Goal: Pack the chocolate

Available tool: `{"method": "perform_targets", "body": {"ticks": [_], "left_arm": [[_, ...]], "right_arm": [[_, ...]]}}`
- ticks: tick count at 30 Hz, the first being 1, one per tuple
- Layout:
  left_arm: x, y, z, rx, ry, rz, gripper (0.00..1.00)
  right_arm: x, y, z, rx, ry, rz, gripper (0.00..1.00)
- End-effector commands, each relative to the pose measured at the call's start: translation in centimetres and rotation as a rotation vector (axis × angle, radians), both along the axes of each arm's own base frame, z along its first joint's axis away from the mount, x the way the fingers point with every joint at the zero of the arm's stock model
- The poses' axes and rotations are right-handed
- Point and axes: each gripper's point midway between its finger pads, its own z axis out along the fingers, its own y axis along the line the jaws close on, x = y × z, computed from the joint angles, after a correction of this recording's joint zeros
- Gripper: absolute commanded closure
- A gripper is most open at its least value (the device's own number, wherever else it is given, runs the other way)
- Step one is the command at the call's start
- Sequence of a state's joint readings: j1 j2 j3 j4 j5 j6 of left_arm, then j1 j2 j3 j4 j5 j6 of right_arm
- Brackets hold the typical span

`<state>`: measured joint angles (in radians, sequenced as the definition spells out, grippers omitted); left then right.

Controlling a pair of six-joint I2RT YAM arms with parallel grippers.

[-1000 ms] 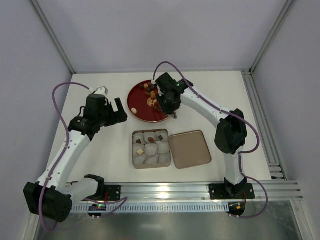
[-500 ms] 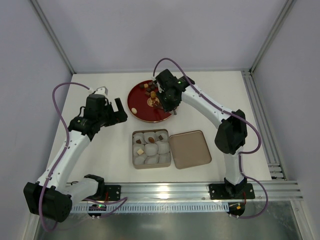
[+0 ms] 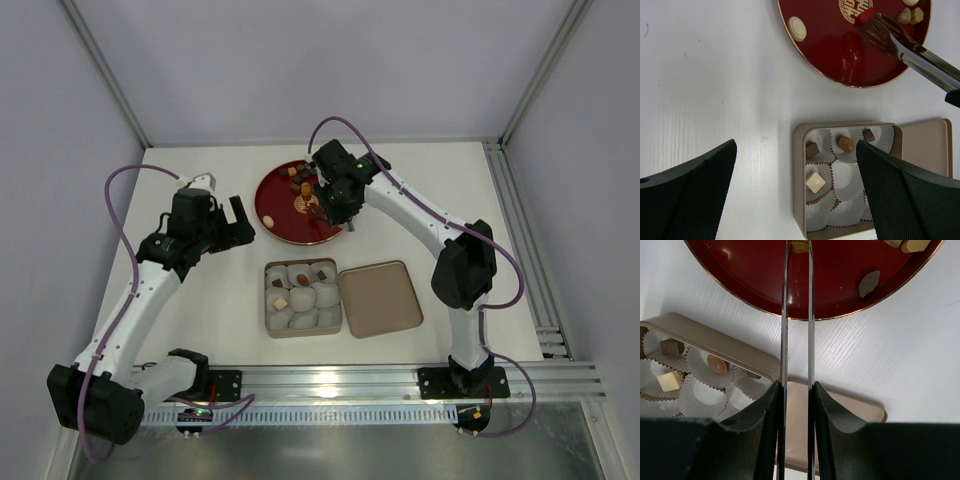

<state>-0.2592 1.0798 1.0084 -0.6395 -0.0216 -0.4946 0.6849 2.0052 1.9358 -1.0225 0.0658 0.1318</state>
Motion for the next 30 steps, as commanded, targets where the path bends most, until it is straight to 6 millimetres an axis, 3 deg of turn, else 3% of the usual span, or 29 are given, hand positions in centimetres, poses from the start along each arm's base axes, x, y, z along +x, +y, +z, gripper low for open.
{"method": "perform_targets", "body": {"ticks": [1,17,30], "left_arm": [[0.4,0.0,0.9,-0.018,-0.042,0.004,0.0],[0.4,0.0,0.8,-0.02,-0.04,0.005,0.0],[0.4,-0.1,1.0,-0.023,-0.042,0.005,0.0]], "right_arm": [[-0.4,0.1,3.5,0.081,-0.065,-0.006,0.69],[-3.4,-0.3,4.8,0.134,-0.071,-0.005,0.69],[-11.0,-0.7,6.5,0.2,-0.074,0.024,0.69]]}}
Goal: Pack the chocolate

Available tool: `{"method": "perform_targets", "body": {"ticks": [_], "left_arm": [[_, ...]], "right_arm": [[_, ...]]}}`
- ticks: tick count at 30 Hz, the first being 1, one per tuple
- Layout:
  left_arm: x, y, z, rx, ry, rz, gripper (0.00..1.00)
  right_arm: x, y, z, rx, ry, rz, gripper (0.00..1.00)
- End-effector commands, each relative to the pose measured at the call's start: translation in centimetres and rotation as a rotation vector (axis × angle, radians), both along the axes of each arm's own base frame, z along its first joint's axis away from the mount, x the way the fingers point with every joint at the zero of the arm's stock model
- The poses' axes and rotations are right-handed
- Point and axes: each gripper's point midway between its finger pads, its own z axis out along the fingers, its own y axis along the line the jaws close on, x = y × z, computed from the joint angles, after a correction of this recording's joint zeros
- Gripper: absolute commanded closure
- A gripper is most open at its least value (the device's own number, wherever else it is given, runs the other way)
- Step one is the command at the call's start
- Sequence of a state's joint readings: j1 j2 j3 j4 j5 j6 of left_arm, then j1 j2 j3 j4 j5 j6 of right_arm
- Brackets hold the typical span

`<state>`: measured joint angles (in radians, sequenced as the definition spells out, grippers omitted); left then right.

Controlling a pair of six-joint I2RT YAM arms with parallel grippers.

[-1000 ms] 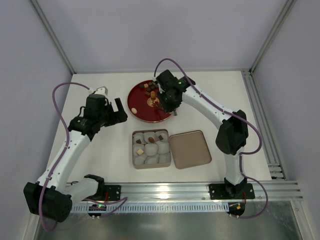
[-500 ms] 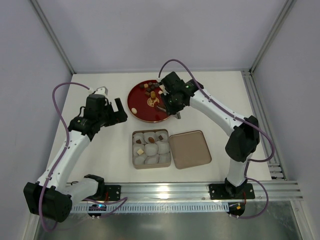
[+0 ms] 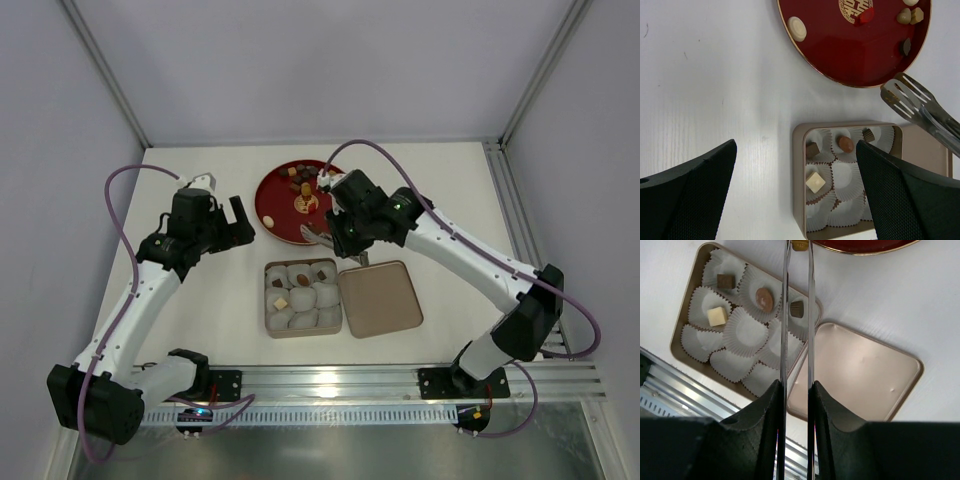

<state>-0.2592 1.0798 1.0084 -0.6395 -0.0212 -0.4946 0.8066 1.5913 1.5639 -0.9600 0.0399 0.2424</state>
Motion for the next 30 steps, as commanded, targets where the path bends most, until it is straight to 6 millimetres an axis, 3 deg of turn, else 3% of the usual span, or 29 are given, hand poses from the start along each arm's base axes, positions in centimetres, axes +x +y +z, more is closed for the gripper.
{"method": "perform_targets", "body": {"ticks": [1,6,16,30], "left_arm": [[0.4,0.0,1.0,-0.021,-0.043,0.006,0.0],[0.3,0.0,1.0,-0.02,-0.046,0.007,0.0],[0.3,0.0,0.9,-0.02,-0.042,0.005,0.0],[0.3,0.0,0.8,-0.021,-0.04,0.006,0.0]], "right_arm": [[-1.7,0.8,2.1,0.071,-0.044,-0.005,0.69],[-4.8,1.2,2.4,0.106,-0.034,0.007,0.69],[-9.8,1.4,0.4,0.109,0.027,0.043,0.69],[-12.6,2.1,-1.5,0.083,0.071,0.084,0.69]]}}
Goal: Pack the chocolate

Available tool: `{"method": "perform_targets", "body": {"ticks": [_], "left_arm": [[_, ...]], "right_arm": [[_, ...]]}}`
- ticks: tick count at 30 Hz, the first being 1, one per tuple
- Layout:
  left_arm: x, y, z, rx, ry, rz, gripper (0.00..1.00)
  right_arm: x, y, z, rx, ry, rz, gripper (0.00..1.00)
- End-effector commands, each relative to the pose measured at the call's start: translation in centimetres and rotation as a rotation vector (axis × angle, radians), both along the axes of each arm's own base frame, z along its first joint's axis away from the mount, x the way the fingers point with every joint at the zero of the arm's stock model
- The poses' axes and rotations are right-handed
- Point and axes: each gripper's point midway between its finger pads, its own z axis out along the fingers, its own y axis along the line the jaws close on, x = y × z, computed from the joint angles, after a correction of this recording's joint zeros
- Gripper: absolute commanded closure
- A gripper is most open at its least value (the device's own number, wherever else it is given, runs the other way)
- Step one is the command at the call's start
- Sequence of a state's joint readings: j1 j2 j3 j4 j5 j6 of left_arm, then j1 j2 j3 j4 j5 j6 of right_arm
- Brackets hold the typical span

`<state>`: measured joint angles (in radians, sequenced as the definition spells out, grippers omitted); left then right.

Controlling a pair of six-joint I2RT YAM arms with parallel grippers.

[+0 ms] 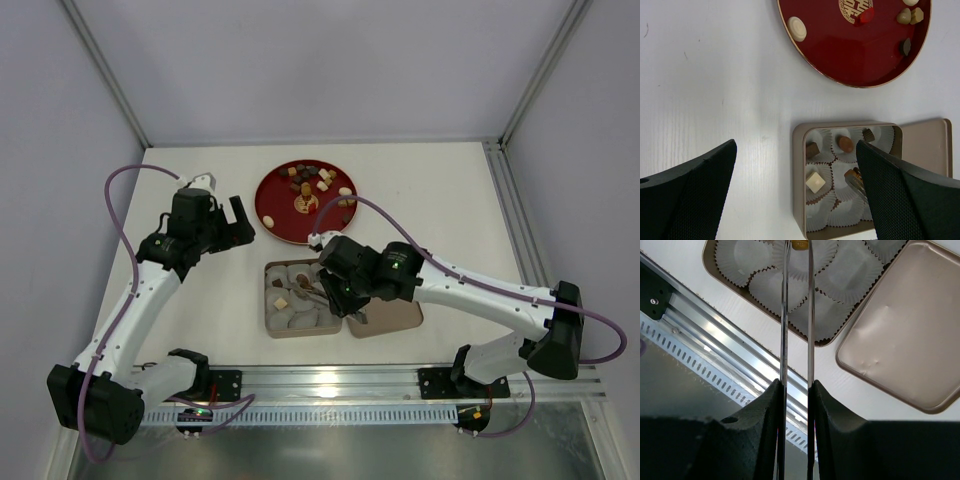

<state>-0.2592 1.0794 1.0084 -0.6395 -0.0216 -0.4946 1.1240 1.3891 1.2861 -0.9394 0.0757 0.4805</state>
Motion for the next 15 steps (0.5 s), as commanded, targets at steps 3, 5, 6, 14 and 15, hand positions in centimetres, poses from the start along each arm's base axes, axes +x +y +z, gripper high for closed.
{"method": "perform_targets", "body": {"ticks": [3,5,6,14,15], "left_arm": [[0.3,0.0,0.9,-0.02,-0.041,0.005,0.0],[0.3,0.0,0.9,-0.021,-0.041,0.006,0.0],[0.3,0.0,0.8,-0.019,-0.04,0.006,0.0],[0.4,0.1,0.7,-0.018,-0.037,0.008,0.0],[0.4,0.0,0.7,-0.019,-0.037,0.007,0.0]], "right_arm": [[0.0,0.6,0.8,0.053,-0.022,-0.012,0.69],[0.1,0.7,0.6,0.049,-0.021,-0.014,0.68],[0.0,0.6,0.4,0.043,-0.019,-0.011,0.68],[-0.2,1.0,-0.4,0.037,-0.007,-0.001,0.64],[-0.3,1.0,-0.5,0.034,-0.006,-0.001,0.64]]}}
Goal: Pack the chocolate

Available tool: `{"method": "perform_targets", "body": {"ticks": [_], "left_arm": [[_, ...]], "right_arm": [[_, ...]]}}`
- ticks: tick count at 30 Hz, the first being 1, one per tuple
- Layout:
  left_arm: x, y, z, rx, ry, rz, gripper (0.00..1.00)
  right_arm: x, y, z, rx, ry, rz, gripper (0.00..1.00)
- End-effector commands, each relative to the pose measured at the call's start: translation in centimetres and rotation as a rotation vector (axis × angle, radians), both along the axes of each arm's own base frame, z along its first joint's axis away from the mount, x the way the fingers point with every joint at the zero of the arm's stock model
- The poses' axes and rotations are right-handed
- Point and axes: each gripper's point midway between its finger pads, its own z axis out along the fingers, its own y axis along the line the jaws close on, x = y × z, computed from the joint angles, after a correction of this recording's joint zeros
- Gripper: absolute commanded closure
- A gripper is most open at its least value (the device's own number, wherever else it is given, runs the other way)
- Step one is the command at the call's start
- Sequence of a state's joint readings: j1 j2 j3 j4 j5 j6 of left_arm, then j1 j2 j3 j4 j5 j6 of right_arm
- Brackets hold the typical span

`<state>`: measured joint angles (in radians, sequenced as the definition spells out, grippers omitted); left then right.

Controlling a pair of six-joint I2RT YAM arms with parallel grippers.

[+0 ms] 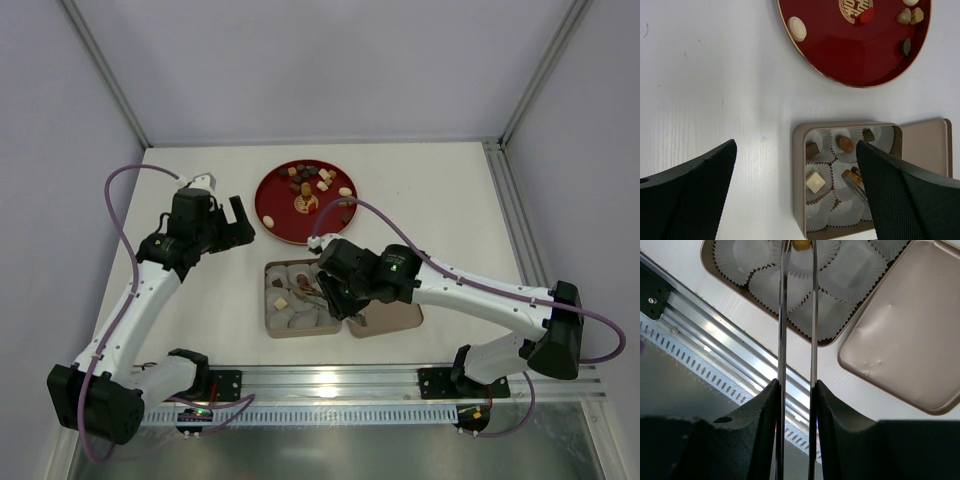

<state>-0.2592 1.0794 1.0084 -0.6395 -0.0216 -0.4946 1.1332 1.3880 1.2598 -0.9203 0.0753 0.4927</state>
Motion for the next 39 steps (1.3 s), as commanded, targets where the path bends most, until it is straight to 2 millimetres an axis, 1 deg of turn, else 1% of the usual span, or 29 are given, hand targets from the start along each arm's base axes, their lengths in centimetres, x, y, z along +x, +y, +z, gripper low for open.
{"method": "perform_targets", "body": {"ticks": [1,7,10,16,19,22,23,24,25,27,28,29,30,31,33,34,35,36,37,38,39], "left_arm": [[0.4,0.1,0.8,-0.019,-0.04,0.008,0.0],[0.4,0.0,0.8,-0.019,-0.038,0.007,0.0],[0.4,0.0,0.7,-0.019,-0.035,0.005,0.0],[0.4,0.0,0.8,-0.018,-0.037,0.006,0.0],[0.4,0.0,0.7,-0.019,-0.035,0.007,0.0],[0.4,0.0,0.7,-0.019,-0.035,0.007,0.0],[0.4,0.0,0.7,-0.018,-0.035,0.008,0.0],[0.4,0.0,0.7,-0.019,-0.035,0.007,0.0],[0.4,0.0,0.7,-0.018,-0.034,0.007,0.0],[0.4,0.0,0.7,-0.021,-0.035,0.007,0.0],[0.4,0.0,0.8,-0.021,-0.038,0.006,0.0],[0.4,-0.1,0.7,-0.021,-0.035,0.005,0.0],[0.4,-0.1,0.8,-0.02,-0.036,0.004,0.0],[0.4,0.0,0.7,-0.021,-0.035,0.004,0.0],[0.5,-0.1,0.8,-0.022,-0.037,0.005,0.0],[0.4,-0.1,0.7,-0.022,-0.033,0.004,0.0],[0.4,-0.1,0.7,-0.022,-0.033,0.004,0.0],[0.5,-0.1,0.6,-0.022,-0.031,0.004,0.0],[0.4,0.0,0.6,-0.02,-0.032,0.004,0.0],[0.4,0.0,0.6,-0.019,-0.032,0.004,0.0],[0.4,0.0,0.6,-0.019,-0.035,0.005,0.0]], "right_arm": [[0.1,0.8,0.2,0.032,-0.015,0.001,0.64],[0.0,0.7,-0.2,0.016,-0.013,-0.001,0.64],[-0.1,0.7,-0.2,0.012,-0.015,0.003,0.61],[-0.1,0.4,-0.3,-0.003,-0.018,0.002,0.6],[0.2,0.3,0.1,-0.004,-0.034,-0.003,0.59],[0.6,0.0,1.0,-0.006,-0.065,-0.008,0.59],[1.1,0.0,1.7,-0.004,-0.091,-0.014,0.58],[1.5,-0.3,2.0,-0.011,-0.1,-0.022,0.57],[2.1,-0.3,2.8,0.001,-0.117,-0.02,0.57],[3.4,-0.7,3.8,0.013,-0.137,-0.042,0.57],[4.8,-1.3,4.3,0.016,-0.15,-0.072,0.57],[6.0,-1.4,5.3,0.03,-0.174,-0.076,0.57],[7.0,-1.4,5.8,0.043,-0.181,-0.083,0.57],[9.0,-1.4,6.8,0.061,-0.201,-0.113,0.57],[11.3,-1.5,7.4,0.048,-0.226,-0.12,0.57],[13.0,-2.0,7.6,0.039,-0.233,-0.151,0.56],[14.8,-1.3,7.4,0.025,-0.235,-0.16,0.56],[15.9,-1.5,7.2,0.005,-0.235,-0.166,0.57],[16.8,-1.2,6.9,0.002,-0.223,-0.164,0.57],[18.6,-0.9,6.4,-0.007,-0.219,-0.182,0.57],[19.6,-0.8,5.8,-0.021,-0.213,-0.19,0.57]]}}
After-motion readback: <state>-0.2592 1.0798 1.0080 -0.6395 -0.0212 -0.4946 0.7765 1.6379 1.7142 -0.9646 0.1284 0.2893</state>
